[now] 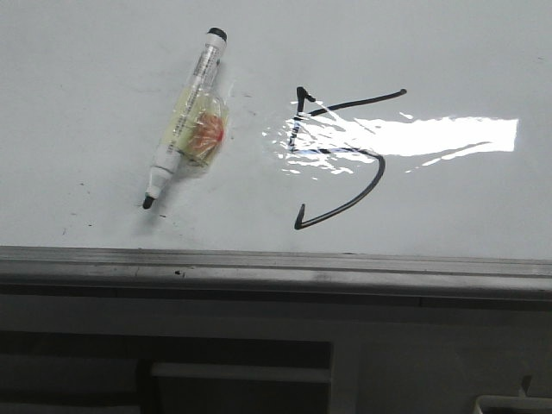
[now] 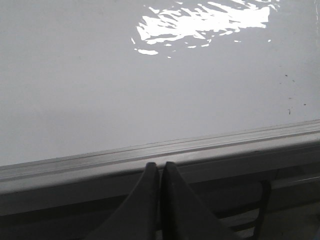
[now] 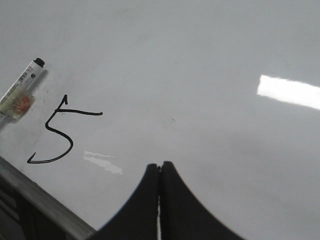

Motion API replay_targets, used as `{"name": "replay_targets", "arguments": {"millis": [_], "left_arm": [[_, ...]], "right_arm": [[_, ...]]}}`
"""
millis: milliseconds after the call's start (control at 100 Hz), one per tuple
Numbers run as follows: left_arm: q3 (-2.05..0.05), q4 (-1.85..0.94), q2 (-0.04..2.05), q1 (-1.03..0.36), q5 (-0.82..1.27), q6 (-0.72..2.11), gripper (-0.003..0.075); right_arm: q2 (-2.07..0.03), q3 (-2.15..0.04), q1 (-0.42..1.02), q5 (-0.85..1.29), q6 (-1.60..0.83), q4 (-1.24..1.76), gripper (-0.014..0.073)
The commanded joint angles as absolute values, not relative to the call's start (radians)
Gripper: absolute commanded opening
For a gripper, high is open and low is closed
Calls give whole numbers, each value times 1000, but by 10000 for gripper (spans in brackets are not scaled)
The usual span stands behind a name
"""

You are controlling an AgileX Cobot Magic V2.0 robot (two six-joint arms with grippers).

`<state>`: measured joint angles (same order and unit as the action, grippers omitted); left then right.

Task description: Write number 5 on whiteboard

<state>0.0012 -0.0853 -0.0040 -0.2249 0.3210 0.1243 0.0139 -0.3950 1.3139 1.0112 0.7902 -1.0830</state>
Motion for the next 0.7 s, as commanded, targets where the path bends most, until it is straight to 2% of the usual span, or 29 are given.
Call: {"name": "replay_targets", "arguments": {"millis": [0,200,300,400,540,690], "left_arm": [[25,-90,-30,-224,250,114,-20],[25,-90,-30,-224,250,114,-20],[25,-90,-30,-224,250,114,-20],[25,-90,-30,-224,250,114,-20],[25,-90,-30,-224,250,114,-20],[25,-90,-30,-224,250,114,-20]], "right_arm": [[14,-415,1316,963,792,-1146,-64],[14,-411,1313,963,792,-1146,-64],[14,-372,1312,1027,792,-1166,-64],[14,-322,1272,919,792,-1187,-64],[3,-278,1109,682,777,-1128,-64],[-57,-273,826,549,592,-845,-64]]}}
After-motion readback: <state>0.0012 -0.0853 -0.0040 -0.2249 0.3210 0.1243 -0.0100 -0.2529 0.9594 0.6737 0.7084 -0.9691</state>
